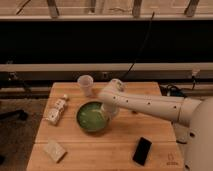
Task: Drag the ceramic bowl in a circle
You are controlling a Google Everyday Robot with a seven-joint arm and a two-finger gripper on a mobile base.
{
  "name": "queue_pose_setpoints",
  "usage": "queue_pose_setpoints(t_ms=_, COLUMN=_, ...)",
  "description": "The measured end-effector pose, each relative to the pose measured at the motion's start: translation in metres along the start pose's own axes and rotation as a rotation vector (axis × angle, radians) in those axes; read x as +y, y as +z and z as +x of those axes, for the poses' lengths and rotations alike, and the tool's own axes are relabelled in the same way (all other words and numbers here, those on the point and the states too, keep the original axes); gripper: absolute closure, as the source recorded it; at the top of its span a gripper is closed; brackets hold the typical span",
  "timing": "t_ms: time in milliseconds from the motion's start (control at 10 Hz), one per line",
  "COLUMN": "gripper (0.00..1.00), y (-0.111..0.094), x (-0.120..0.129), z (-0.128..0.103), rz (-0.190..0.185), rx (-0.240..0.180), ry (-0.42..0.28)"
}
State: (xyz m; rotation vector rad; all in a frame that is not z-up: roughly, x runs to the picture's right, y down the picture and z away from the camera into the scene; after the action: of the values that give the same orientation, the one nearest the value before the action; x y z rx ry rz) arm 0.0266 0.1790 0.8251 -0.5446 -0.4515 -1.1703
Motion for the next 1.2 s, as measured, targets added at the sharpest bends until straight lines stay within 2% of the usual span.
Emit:
queue_pose_setpoints(t_ms=700, gripper=0.95, y=-0.014, x=-0.002, z=-0.008, rz=-0.002, rx=-0.01, ry=-0.026)
queue_pose_setpoints(t_ms=1200, gripper=0.95, y=-0.055, x=-0.013, z=-0.012, rz=0.046, rx=0.006, ry=-0.058)
